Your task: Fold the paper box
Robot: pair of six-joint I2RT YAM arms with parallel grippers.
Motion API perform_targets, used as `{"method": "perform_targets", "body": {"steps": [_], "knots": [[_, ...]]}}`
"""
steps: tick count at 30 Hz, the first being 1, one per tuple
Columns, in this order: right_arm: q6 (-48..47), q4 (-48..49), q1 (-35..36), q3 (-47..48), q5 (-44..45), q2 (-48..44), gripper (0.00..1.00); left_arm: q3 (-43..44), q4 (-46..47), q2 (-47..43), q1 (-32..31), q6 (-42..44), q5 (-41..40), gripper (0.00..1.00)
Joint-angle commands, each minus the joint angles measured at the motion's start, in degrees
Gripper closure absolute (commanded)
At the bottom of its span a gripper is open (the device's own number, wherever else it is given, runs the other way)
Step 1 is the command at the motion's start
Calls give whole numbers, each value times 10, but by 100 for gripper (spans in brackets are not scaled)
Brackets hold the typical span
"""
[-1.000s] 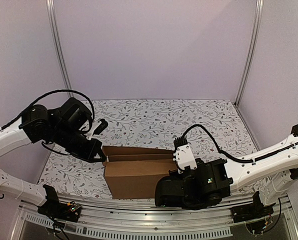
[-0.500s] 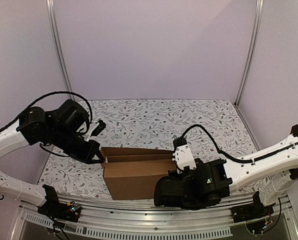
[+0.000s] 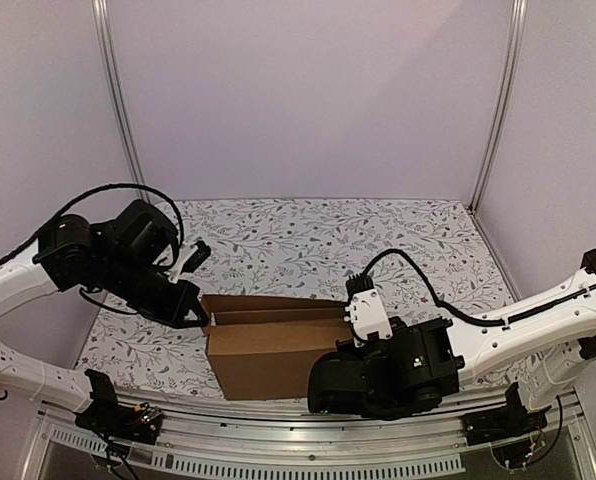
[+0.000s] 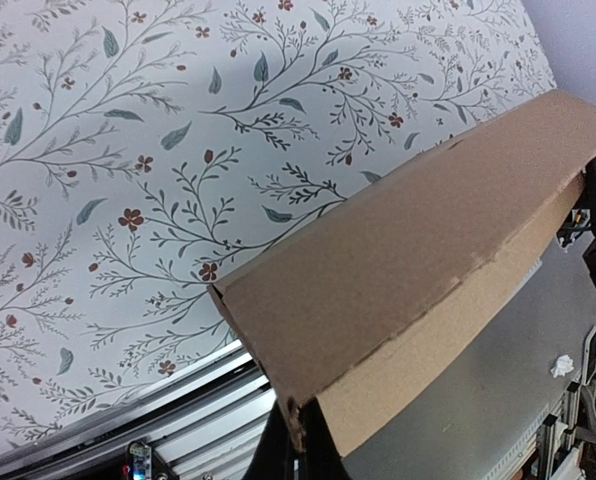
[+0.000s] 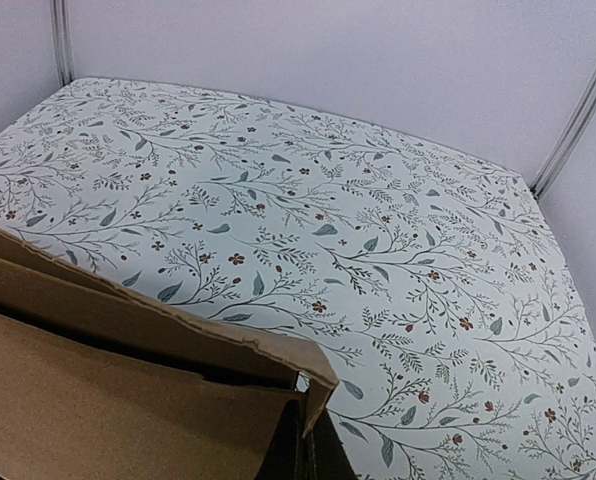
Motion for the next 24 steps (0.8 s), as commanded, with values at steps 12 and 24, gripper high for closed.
{"method": "perform_targets", "body": {"steps": [12, 24], "knots": [[3, 7, 10, -8, -148, 48, 100, -43, -29, 0, -41, -48, -1, 100], [1, 6, 10, -8, -141, 47, 100, -42, -49, 10, -106, -105, -64, 100]]}}
